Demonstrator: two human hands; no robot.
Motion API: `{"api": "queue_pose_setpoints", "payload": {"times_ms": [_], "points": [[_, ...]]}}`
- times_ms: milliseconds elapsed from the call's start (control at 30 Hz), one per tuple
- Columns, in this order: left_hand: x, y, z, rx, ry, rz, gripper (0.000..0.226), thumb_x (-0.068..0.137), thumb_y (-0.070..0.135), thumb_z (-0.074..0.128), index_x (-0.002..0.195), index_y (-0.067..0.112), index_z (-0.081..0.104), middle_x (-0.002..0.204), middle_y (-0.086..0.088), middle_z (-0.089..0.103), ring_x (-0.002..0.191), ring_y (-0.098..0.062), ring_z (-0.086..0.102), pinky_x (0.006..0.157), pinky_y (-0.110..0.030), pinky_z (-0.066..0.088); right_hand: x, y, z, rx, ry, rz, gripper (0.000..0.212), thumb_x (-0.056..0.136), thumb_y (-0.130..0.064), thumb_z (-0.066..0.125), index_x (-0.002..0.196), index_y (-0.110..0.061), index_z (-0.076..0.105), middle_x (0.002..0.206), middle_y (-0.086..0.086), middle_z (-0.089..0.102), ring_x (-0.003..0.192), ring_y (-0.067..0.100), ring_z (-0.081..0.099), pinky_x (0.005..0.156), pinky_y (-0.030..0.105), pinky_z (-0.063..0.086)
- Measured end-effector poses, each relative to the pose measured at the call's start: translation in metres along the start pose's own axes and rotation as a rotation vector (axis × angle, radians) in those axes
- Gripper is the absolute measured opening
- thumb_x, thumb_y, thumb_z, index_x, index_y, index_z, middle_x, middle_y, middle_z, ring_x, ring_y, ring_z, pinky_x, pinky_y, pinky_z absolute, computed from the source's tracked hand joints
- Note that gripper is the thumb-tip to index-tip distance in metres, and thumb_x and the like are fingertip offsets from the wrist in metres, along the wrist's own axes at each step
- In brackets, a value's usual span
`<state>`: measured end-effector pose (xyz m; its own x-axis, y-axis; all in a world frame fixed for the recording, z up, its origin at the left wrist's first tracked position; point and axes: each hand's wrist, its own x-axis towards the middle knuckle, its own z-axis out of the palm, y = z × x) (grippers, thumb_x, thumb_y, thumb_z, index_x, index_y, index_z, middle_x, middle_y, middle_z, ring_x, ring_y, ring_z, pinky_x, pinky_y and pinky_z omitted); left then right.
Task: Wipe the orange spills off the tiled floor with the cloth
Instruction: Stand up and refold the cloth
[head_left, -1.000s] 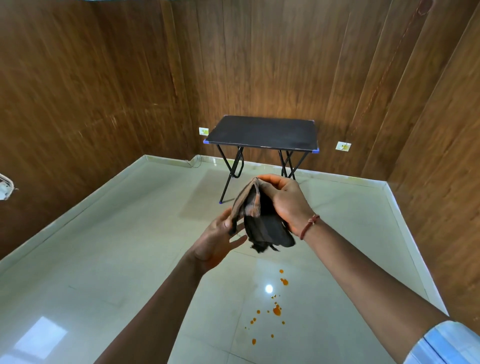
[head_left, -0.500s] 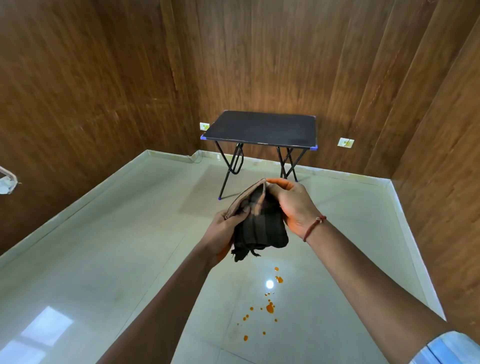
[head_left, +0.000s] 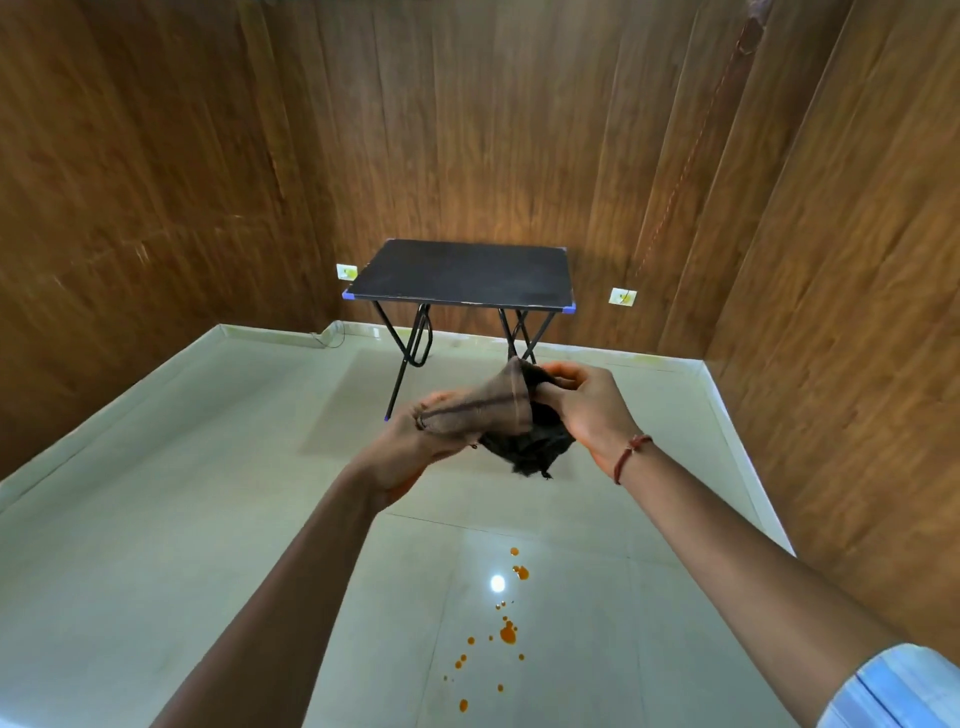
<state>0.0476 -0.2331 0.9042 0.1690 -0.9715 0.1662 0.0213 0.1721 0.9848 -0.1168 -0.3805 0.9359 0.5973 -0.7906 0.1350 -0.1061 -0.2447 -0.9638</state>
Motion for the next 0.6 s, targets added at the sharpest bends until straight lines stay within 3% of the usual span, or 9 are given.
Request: {"api": "queue_pose_setpoints", "payload": {"times_ms": [67,100,167,233,333,433,500,600], "points": [[-0.002,-0.001,-0.008,0.036,-0.111,-0.065,0.053,0.076,0.009,0.072,0.127,0.009,0.056,0.120,-0.010,0.061,0.112,-0.023,0.056,0.089,-0.032,0.048,0.008,-0.007,-0.007,-0.130,0.045,-0.098,0.012,0.082,-0.013,0.074,0.090,-0.022,0.076,0.089,-0.005,0.075,0.088,0.013,0.069,0.078,0.023,0.055],[-0.002,0.000,-0.009,0.051,-0.131,-0.102,0.062,0.074,0.018,0.076,0.132,0.011,0.053,0.128,-0.007,0.059,0.117,-0.020,0.055,0.091,-0.032,0.047,0.011,-0.011,-0.010,-0.226,0.047,-0.154,0.013,0.082,-0.013,0.073,0.092,-0.020,0.076,0.090,-0.006,0.074,0.087,0.010,0.068,0.079,0.021,0.055],[0.002,0.002,-0.005,0.101,-0.079,-0.149,0.080,0.070,0.048,0.076,0.139,0.019,0.046,0.140,0.001,0.052,0.129,-0.013,0.048,0.103,-0.032,0.039,0.018,-0.019,-0.015,-0.383,-0.003,-0.244,0.014,0.080,-0.013,0.073,0.092,-0.020,0.076,0.089,-0.008,0.072,0.085,0.006,0.066,0.078,0.018,0.054],[0.017,0.006,0.013,0.194,0.020,-0.139,0.078,0.072,0.064,0.068,0.138,0.028,0.046,0.138,0.009,0.054,0.127,-0.007,0.049,0.105,-0.032,0.038,0.024,-0.026,-0.017,-0.507,-0.071,-0.319,0.014,0.079,-0.013,0.071,0.089,-0.022,0.075,0.085,-0.009,0.070,0.079,0.004,0.065,0.074,0.013,0.049],[0.051,0.005,0.050,0.384,0.145,-0.140,0.058,0.074,0.044,0.077,0.125,0.028,0.055,0.118,0.011,0.066,0.108,-0.005,0.061,0.095,-0.033,0.048,0.035,-0.030,-0.022,-0.590,-0.108,-0.391,0.018,0.078,-0.012,0.071,0.093,-0.021,0.074,0.084,-0.005,0.072,0.077,0.005,0.066,0.073,0.013,0.051],[0.083,-0.006,0.077,0.560,0.255,-0.102,0.022,0.083,0.013,0.064,0.102,0.023,0.062,0.094,0.002,0.071,0.089,-0.014,0.067,0.081,-0.040,0.055,0.049,-0.028,-0.039,-0.588,-0.163,-0.385,0.020,0.078,-0.013,0.073,0.097,-0.020,0.072,0.088,-0.001,0.073,0.082,0.009,0.068,0.079,0.021,0.056],[0.095,-0.011,0.086,0.505,0.285,-0.152,0.023,0.084,0.004,0.050,0.086,0.022,0.064,0.085,-0.009,0.070,0.083,-0.028,0.067,0.078,-0.047,0.056,0.059,-0.023,-0.058,-0.574,-0.231,-0.372,0.022,0.077,-0.016,0.077,0.097,-0.021,0.071,0.086,-0.005,0.071,0.081,0.003,0.067,0.080,0.020,0.056],[0.107,-0.015,0.096,0.235,0.285,-0.271,0.040,0.090,0.002,0.044,0.075,0.028,0.072,0.076,-0.003,0.073,0.074,-0.023,0.070,0.062,-0.032,0.056,0.076,-0.009,-0.095,-0.481,-0.266,-0.320,0.026,0.072,-0.026,0.085,0.094,-0.027,0.071,0.084,-0.013,0.071,0.080,-0.007,0.067,0.075,0.010,0.052]]}}
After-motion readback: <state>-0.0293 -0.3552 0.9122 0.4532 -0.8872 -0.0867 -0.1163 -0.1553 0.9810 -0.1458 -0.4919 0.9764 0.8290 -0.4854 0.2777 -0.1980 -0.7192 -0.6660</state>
